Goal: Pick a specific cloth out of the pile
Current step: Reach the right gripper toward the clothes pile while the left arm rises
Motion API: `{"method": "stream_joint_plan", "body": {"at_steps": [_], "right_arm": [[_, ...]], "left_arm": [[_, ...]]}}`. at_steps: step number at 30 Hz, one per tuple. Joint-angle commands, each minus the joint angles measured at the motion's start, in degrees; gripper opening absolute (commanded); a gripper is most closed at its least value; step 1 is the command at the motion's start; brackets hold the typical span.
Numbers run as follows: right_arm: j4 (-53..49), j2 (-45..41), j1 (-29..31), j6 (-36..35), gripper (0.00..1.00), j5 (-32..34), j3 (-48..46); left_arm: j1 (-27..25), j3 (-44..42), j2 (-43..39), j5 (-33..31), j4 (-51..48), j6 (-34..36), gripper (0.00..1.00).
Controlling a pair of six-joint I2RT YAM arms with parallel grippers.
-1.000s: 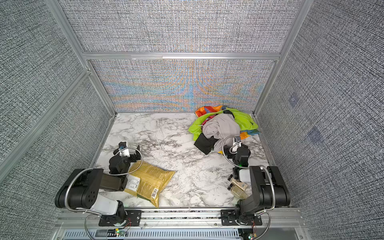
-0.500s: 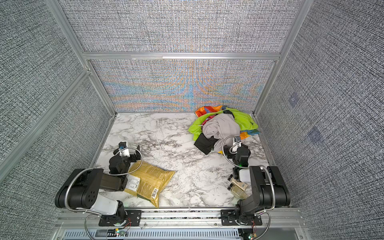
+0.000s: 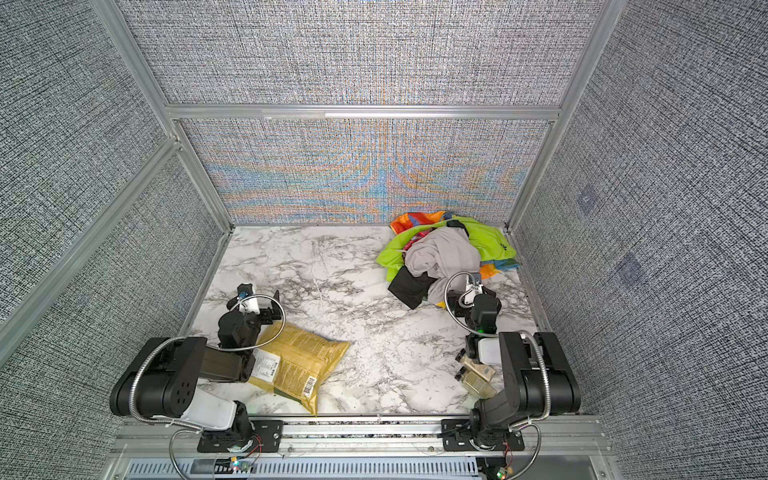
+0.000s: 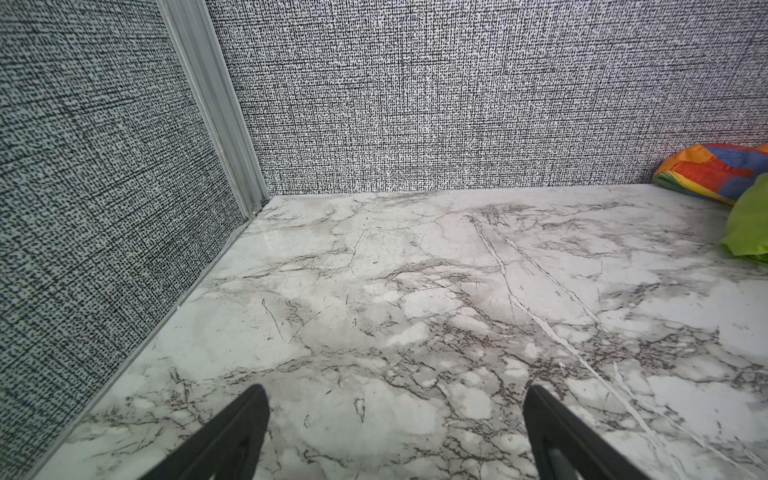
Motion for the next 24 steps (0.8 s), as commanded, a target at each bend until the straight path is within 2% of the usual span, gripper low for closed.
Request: {"method": "stream_joint_plan", "body": {"at_steps": [1,6,9,13,14,19,24], "right_arm": [[1.1,-0.2,0.0,0.3,0.99,0.2,0.2],[1.4,-0.9,0.1,0.6,0.99,1.4,0.1],[-7.7,-6.7,0.0,2.3,0.99,5.4,2.9],[-21.4,-17.4,0.1,5.4,0.99,4.6,7.2],[-25.2,-19.7,0.3,5.8,0.99,3.9,9.1],[-42.7,-23.1,3.2,9.5,0.99,5.8,20.4],[-52.5,-20.4,8.7,12.1,0.99,7.2,28.9]], "left_arm": [[0.1,0.0,0.0,0.0,2.8,-0.2,0.99],[0.0,-0.2,-0.2,-0.3,3.1,-0.2,0.99],[-0.3,-1.4,-3.4,-3.6,3.0,-0.8,0.99],[-2.2,2.4,-14.7,-7.5,-12.4,0.0,0.99],[-3.0,4.6,-17.7,-9.1,-18.0,-2.3,0.99],[-5.3,18.0,-23.4,-2.0,-36.0,-14.1,0.99],[-8.9,34.1,-19.9,8.2,-47.9,-18.5,0.99]]}}
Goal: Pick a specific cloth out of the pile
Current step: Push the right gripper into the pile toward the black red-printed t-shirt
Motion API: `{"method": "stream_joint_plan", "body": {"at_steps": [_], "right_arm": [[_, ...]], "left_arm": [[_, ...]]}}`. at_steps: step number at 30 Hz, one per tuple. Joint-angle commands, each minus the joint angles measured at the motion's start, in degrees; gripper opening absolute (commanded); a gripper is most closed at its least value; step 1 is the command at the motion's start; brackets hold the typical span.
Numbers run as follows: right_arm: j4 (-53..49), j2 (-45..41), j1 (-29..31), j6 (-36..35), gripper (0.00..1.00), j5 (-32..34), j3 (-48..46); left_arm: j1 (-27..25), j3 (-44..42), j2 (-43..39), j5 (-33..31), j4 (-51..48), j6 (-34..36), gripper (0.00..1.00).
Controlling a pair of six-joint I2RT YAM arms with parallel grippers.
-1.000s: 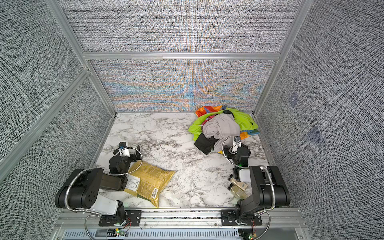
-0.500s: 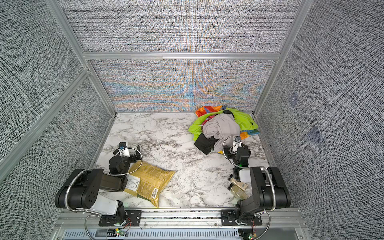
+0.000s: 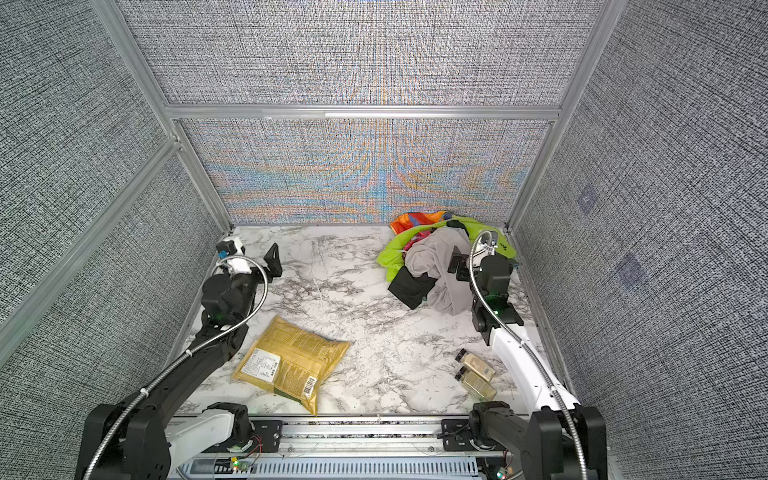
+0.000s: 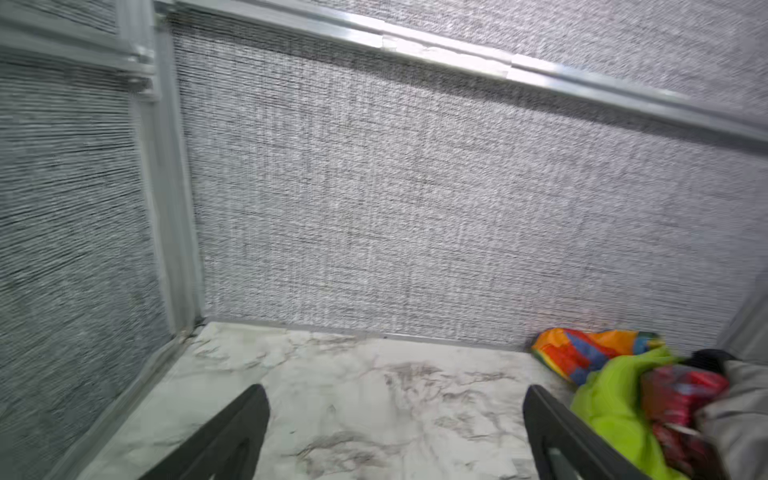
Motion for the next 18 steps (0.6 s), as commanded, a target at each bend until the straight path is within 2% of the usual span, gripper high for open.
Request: {"method": "stream_joint_plan", "body": {"at_steps": [1,4,8,10,13,18], "right_arm": [[-11.1,2.5,2.9,2.6,0.99,0.6,4.3],[-14.9,7.0,6.0,2.1,0.99,-3.2,9.9],[-15.9,12.4,10.0,1.6,0.99,-4.7,13.1],[-17.0,15.1,11.5,0.9,0.99,-4.4,15.1],[-20.7,18.7,14.7,-2.0,0.99,-2.8,19.2],[-26.0,25.0,16.2,-3.4,0.99,-1.3,25.4]], "left_arm": [[-1.7,10.1,3.6,9.3,-14.8,-5.7,0.99],[-3.0,19.7,9.6,19.8,-22.2,-4.9,0.99],[-4.3,27.4,16.0,32.1,-24.3,-1.6,0.98],[-5.0,29.5,18.4,35.5,-25.6,1.2,0.98],[-5.1,27.0,19.4,39.5,-22.1,1.1,0.99],[-5.3,24.8,16.7,39.7,-22.5,-0.1,0.99]]}}
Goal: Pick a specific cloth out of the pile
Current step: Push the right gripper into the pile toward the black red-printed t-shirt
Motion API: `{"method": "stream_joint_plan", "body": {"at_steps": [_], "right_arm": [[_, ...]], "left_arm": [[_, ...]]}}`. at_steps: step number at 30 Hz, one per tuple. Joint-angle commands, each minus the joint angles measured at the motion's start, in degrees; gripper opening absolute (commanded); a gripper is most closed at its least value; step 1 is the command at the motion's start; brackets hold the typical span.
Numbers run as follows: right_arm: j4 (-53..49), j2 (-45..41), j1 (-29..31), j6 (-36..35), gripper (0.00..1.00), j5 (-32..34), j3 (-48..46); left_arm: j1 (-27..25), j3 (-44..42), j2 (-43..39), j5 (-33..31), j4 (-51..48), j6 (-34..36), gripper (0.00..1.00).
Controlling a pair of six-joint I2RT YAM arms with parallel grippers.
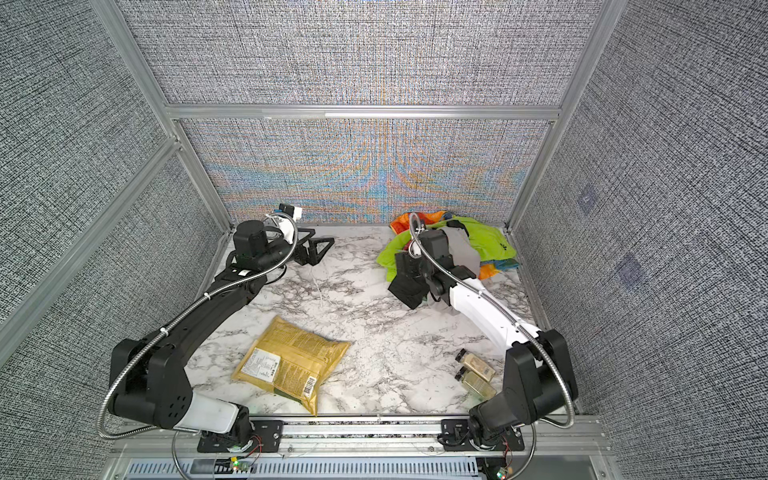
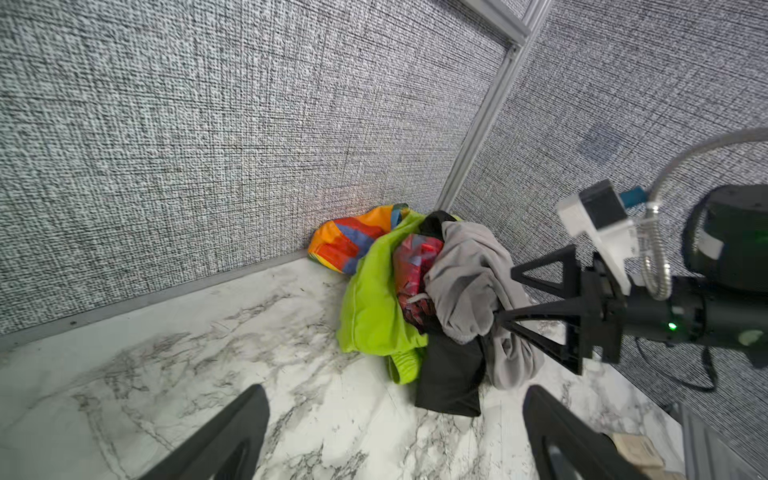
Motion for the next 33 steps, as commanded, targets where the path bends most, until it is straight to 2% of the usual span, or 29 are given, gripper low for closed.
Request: {"method": "stream_joint_plan", "body": {"at_steps": [1,5,15,18,23,27,29,31,33], "right_arm": [[-5.2,3.1,0.3,-1.3,0.99,1.8,3.1],[-6.8,5.9,1.6,-0.3,0.99,4.5,4.8],[-11.2,14.6,2.3,-1.0,0.99,7.6,7.9],[-12.0,17.0,2.3,-1.6,0.95,7.2,8.6],[-12.9,21.4,2.3,-1.9,0.74,8.5,9.8],[-12.5,22.2,2.3,-1.5,0.44,10.6,10.0],[-12.2,21.1,2.3,-1.4,0.24,11.0,10.0],[-11.8,19.1,2.3,-1.3,0.13,11.0,9.9],[-11.7,16.9,2.2,-1.3,0.08,11.2,9.7]], "left_arm": [[-0.2,-1.0,-2.6,2.4,0.2,1.1,0.99],[-0.2,-1.5,-4.5,0.0,-0.9,2.7,0.99],[-0.2,-1.5,-4.5,0.4,0.1,0.7,0.99],[-0.3,-1.5,-4.4,0.6,0.2,0.4,0.99],[-0.3,-1.3,-3.8,1.1,0.2,-0.4,0.98],[-0.3,-1.3,-3.5,1.3,0.3,-0.7,0.99],[-0.3,-1.3,-3.5,1.3,0.3,-0.7,0.98],[-0.3,-1.3,-3.5,1.3,0.3,-0.7,0.98],[-0.3,-1.3,-3.6,1.3,0.4,-0.8,0.98]]}}
